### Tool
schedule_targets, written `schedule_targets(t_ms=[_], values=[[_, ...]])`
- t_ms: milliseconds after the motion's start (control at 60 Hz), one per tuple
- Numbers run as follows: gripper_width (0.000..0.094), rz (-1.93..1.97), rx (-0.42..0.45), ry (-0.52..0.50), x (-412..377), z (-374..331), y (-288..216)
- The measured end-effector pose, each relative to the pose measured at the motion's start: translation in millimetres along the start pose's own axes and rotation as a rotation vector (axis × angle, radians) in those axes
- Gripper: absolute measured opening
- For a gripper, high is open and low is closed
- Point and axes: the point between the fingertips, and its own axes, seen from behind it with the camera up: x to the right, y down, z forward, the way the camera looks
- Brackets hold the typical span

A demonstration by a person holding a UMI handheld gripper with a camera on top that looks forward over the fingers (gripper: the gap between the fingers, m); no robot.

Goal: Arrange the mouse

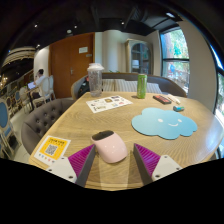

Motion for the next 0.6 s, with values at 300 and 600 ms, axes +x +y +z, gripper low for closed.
schedule_targets(t_ms=[300,600], values=[[0.0672,0.007,0.009,0.008,6.6,37.5,-20.0],[0.0404,-0.107,0.082,0.004,-13.1,27.1,-24.5]])
